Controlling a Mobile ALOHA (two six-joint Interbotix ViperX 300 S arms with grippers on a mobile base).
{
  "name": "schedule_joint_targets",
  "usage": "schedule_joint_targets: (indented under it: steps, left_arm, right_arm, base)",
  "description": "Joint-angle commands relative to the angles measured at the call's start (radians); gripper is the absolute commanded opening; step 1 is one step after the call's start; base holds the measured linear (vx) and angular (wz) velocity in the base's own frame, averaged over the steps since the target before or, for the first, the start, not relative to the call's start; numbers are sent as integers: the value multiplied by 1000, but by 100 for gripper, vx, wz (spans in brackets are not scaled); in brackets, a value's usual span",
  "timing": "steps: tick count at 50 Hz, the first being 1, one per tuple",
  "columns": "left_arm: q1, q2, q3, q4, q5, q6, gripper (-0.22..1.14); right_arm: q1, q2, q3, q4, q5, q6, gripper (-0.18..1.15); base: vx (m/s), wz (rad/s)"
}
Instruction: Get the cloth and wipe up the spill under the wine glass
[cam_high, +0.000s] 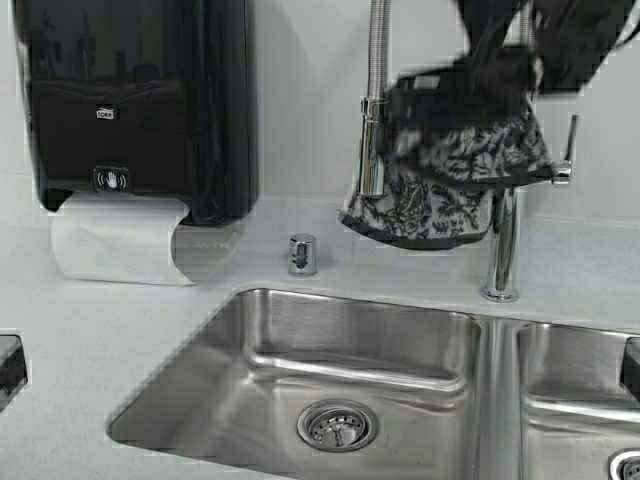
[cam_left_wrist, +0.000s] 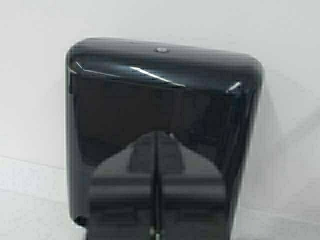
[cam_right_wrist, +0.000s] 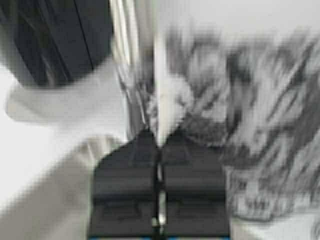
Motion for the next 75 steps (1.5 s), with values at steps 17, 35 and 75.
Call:
schedule_joint_targets:
  steps: [17,35,75]
  left_arm:
    - [0,17,-5,3,-5,3,2]
    - [0,17,-2,3,-3,3,2]
    - [0,12,-5,-2,-2,-14,2]
  right_arm:
    - [38,-314,-193,-26,341,-2,7]
    - [97,-368,-328,-51,360,-2,7]
    - [282,-785,-256,-44,580,12,7]
  base:
    - [-5,0]
    - [-14,-2]
    - [-10,20]
